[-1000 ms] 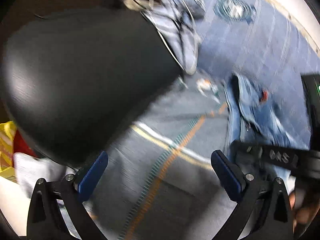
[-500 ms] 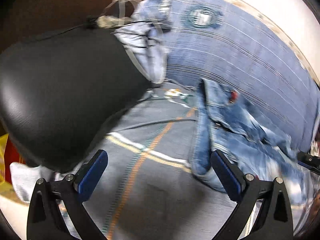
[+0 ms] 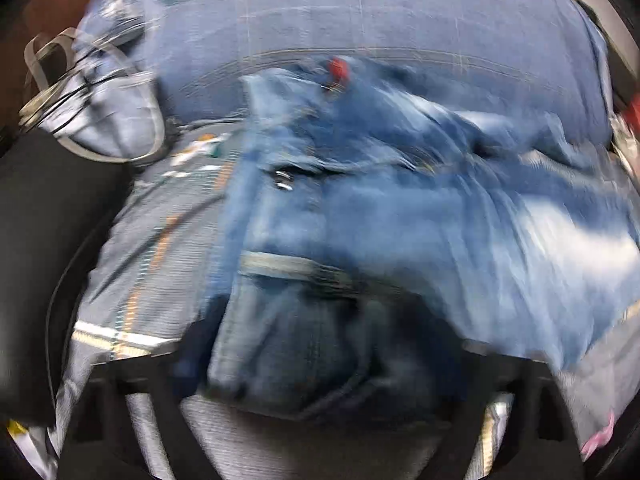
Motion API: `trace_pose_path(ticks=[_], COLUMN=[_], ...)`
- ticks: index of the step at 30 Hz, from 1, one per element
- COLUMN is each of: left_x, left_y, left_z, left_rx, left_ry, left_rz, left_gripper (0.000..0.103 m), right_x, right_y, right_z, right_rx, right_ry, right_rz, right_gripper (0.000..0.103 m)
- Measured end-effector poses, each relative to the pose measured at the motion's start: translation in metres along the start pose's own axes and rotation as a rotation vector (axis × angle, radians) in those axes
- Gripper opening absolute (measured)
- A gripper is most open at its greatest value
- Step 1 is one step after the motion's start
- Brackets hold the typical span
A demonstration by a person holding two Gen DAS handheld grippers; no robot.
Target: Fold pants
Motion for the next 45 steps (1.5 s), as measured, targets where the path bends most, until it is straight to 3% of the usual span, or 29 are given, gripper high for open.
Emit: trace_pose_path(ticks=[1, 2, 4, 6, 7, 8, 9, 11, 16, 20, 21, 22, 24, 27, 28, 31, 32, 34, 35, 37, 41, 45], left_x=[0.003, 0.003, 0.003, 0.005, 0.008, 0.011, 0.014, 0.019, 0.034, 0.048, 0.05, 0.052, 0.054, 0.051, 0.05, 0.055, 0.059, 0.063, 0.066, 0.071, 0.083, 0.089], left_y=[0.001, 0.0, 0.002, 0.003, 0.003, 0.003, 0.003, 0.0, -0.01, -0.013, -0.014, -0.015, -0.019, -0.021, -0.02, -0.017, -0.016, -0.018, -0.02, -0.025, -0.024, 0.001], left_z=[0.0, 0.002, 0.003, 0.002, 0.003, 0.005, 0.009, 0.016, 0.033, 0.043, 0.046, 0.051, 0.066, 0.068, 0.065, 0.057, 0.058, 0.066, 0.073, 0.086, 0.109, 0.114], left_rx=[0.008, 0.012, 0.011, -0.007, -0.006, 0.0, 0.012, 0.034, 0.077, 0.097, 0.106, 0.108, 0.152, 0.154, 0.141, 0.093, 0.084, 0.089, 0.1, 0.113, 0.164, 0.182], left_ry=[-0.007, -0.019, -0.025, -0.014, -0.009, -0.007, -0.008, -0.016, -0.049, -0.061, -0.048, -0.017, -0.058, -0.045, -0.031, 0.033, 0.048, 0.067, 0.099, 0.145, 0.15, 0.115], left_rz=[-0.003, 0.018, 0.029, 0.038, 0.041, 0.041, 0.038, 0.037, 0.023, 0.003, 0.0, 0.002, 0.001, 0.013, 0.016, 0.02, 0.014, 0.014, 0.016, 0.027, 0.028, -0.013], left_gripper=[0.042, 0.033, 0.027, 0.02, 0.018, 0.015, 0.015, 0.014, 0.011, 0.011, 0.007, 0.007, 0.007, 0.008, 0.009, 0.013, 0.014, 0.029, 0.03, 0.031, 0.032, 0.055], right_x=[-0.006, -0.014, -0.03, -0.032, -0.032, -0.031, -0.03, -0.03, -0.021, -0.013, -0.011, -0.01, -0.008, -0.007, -0.007, -0.023, -0.021, -0.016, -0.013, -0.006, 0.005, 0.004], right_y=[-0.001, 0.0, -0.001, -0.008, -0.011, -0.013, -0.014, -0.016, -0.024, -0.031, -0.031, -0.032, -0.037, -0.04, -0.04, -0.034, -0.031, -0.028, -0.027, -0.023, -0.012, 0.004], right_z=[-0.006, -0.015, -0.02, -0.008, -0.006, 0.0, 0.007, 0.01, 0.016, 0.026, 0.027, 0.028, 0.027, 0.022, 0.019, -0.004, -0.012, -0.017, -0.019, -0.022, -0.019, -0.002], right_rx=[-0.012, -0.019, -0.012, 0.036, 0.059, 0.085, 0.109, 0.117, 0.071, 0.09, 0.086, 0.083, 0.067, 0.061, 0.067, 0.038, -0.005, -0.031, -0.033, -0.032, -0.019, 0.013], right_ry=[0.001, 0.005, 0.001, -0.003, 0.003, 0.013, 0.022, 0.048, 0.159, 0.183, 0.192, 0.201, 0.227, 0.225, 0.196, 0.04, 0.074, 0.057, 0.047, 0.051, 0.083, 0.124], right_rz=[0.004, 0.014, 0.042, -0.004, 0.011, 0.019, 0.033, 0.067, 0.126, 0.146, 0.152, 0.157, 0.178, 0.182, 0.169, 0.144, 0.132, 0.127, 0.113, 0.086, 0.047, 0.043], right_gripper=[0.07, 0.07, 0.07, 0.072, 0.071, 0.06, 0.04, 0.025, 0.02, 0.019, 0.019, 0.019, 0.019, 0.019, 0.019, 0.032, 0.032, 0.043, 0.049, 0.05, 0.05, 0.051])
Point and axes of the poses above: each gripper's, at about its wrist camera, not at the fingertips, and x roughly against the way its jaws point, z to its left, y to its top, the point moved 3 cm from there along -x, roughly the way its jaws point, and after that the axes turned 10 degrees about -x, right-handed, at the moved point
